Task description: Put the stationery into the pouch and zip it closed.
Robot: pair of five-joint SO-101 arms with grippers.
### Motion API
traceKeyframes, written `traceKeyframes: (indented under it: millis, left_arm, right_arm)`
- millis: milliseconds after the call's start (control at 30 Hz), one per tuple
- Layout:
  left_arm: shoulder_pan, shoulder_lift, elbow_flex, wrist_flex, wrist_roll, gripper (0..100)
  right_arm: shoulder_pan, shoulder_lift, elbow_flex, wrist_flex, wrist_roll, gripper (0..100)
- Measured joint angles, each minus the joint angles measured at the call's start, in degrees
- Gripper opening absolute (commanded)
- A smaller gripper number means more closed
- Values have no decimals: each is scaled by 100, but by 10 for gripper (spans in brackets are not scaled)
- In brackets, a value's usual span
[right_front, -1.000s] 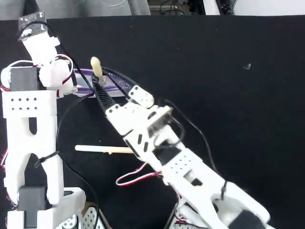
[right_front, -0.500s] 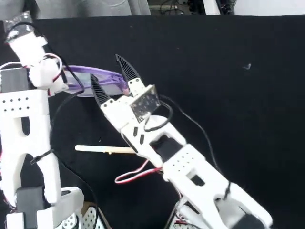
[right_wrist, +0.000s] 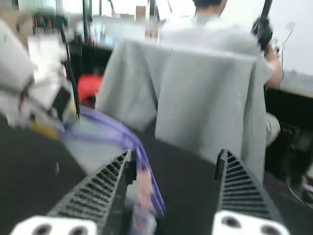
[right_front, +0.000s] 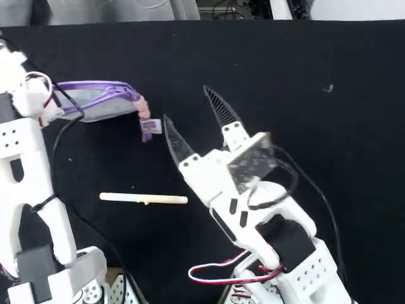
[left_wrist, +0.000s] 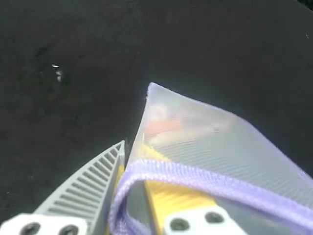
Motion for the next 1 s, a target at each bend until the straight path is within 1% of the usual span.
traceKeyframes:
  millis: [167, 300, 400, 467, 533, 600, 767, 900, 1000]
  left_arm:
    - [-316, 9, 0, -97, 0, 29]
    - [-677, 9, 0, -114, 0, 29]
    - [-932, 9, 0, -114, 0, 29]
    - [-1090, 9, 0, -114, 0, 29]
    - [-1257, 9, 0, -114, 0, 29]
    - [-1424, 9, -9, -114, 0, 29]
    - [-1758, 9, -9, -114, 0, 29]
    - [-1846, 9, -9, -114, 0, 29]
    - [-1846, 9, -9, -114, 0, 29]
  right_arm:
    - [-79, 448, 0, 897, 589, 257]
    - [-554, 1125, 0, 1433, 1020, 252]
    - [-818, 1837, 0, 1688, 1345, 199]
    - [-853, 2347, 0, 1732, 1495, 169]
    - [-853, 2875, 0, 1732, 1626, 161]
    - [-897, 3349, 0, 1732, 1793, 172]
    - [-1125, 4176, -35, 1732, 2004, 257]
    - [-1363, 4703, -123, 1723, 2171, 239]
    - [-1389, 5187, -448, 1723, 2251, 234]
